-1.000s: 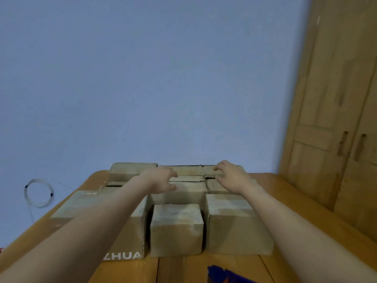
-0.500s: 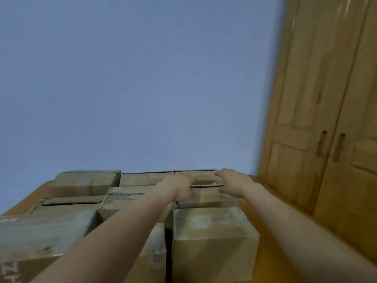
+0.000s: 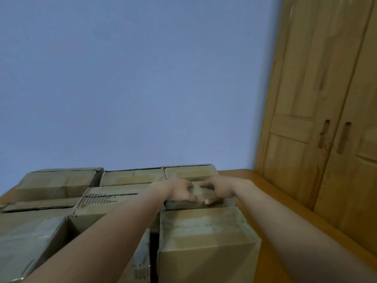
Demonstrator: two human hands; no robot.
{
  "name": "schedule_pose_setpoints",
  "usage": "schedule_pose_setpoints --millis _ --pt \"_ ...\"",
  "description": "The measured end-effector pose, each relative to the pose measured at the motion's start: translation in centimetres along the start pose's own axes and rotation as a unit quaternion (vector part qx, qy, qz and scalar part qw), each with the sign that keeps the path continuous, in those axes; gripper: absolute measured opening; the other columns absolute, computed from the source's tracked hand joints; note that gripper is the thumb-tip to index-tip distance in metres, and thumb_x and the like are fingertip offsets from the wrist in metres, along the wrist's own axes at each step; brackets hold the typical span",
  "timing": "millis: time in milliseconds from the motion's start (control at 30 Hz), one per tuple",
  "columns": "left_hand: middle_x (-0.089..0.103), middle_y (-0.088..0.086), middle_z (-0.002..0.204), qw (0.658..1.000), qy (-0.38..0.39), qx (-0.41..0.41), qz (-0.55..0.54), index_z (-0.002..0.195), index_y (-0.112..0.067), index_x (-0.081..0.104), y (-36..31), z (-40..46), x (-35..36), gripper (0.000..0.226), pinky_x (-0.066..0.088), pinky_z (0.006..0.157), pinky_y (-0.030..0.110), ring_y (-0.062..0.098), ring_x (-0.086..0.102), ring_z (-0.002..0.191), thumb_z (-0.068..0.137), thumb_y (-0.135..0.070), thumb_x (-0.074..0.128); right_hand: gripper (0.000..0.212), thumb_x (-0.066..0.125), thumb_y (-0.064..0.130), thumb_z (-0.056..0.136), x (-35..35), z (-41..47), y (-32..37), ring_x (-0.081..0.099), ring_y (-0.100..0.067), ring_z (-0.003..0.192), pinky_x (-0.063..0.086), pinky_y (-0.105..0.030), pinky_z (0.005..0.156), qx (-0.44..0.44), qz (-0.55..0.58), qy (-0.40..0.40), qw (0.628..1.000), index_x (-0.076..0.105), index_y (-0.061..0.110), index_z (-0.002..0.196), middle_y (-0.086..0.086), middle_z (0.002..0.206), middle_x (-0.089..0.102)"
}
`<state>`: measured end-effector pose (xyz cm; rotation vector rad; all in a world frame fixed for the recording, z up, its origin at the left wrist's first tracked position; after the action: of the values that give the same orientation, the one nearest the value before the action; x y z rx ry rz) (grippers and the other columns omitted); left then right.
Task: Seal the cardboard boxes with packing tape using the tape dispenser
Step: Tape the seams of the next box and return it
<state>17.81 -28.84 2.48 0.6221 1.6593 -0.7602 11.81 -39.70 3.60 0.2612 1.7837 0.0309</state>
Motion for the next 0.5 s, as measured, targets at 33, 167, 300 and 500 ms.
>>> schedule_pose_setpoints --millis 33,167,300,500 --pt "0.04 0.004 0.148 1.0 0.007 0.004 0.001 0.147 -0.017 0.035 0.0 -0.1 0.1 0.079 0.034 0.109 0.043 0.026 0.039 0.134 0.084 -0.06 0.058 0.071 0.073 0.036 0.082 0.2 0.1 0.0 0.043 -0.021 0.131 0.032 -0.04 0.111 -0.003 -0.007 0.007 1.0 0.04 0.022 0.143 0.006 0.144 0.045" --pt "0.04 0.007 0.146 0.997 -0.007 0.02 0.072 0.143 -0.012 0.037 0.0 -0.2 0.7 0.076 0.039 0.105 0.044 0.028 0.041 0.131 0.084 -0.054 0.062 0.047 0.079 0.031 0.074 0.6 0.4 0.7 0.056 -0.021 0.102 0.047 -0.043 0.094 -0.027 -0.048 -0.027 0.998 0.057 0.022 0.114 0.003 0.114 0.06" --pt "0.049 0.006 0.132 0.997 -0.028 0.026 0.073 0.133 -0.012 0.045 -0.4 -0.8 0.6 0.063 0.045 0.096 0.042 0.026 0.049 0.117 0.084 -0.049 0.06 0.055 0.077 0.032 0.077 0.3 -0.1 0.9 0.051 -0.023 0.108 0.045 -0.043 0.095 -0.03 -0.074 -0.062 0.995 0.055 0.018 0.126 -0.001 0.119 0.054" --pt "0.055 0.006 0.12 0.991 -0.07 0.019 0.116 0.121 -0.012 0.045 -1.8 -2.3 -0.3 0.052 0.04 0.077 0.034 0.027 0.053 0.109 0.087 -0.049 0.057 0.051 0.073 0.033 0.08 0.0 -1.1 0.6 0.048 -0.025 0.113 0.045 -0.04 0.088 -0.009 -0.114 -0.082 0.99 0.053 0.019 0.124 -0.003 0.12 0.049"
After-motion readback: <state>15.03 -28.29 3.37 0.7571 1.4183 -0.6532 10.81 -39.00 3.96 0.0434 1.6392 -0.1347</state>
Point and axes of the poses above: each hand's wrist, its own z-axis towards the middle knuckle, its own x-axis out of the palm, y = z × x, the point moved 7 cm from there along z, towards the middle knuckle
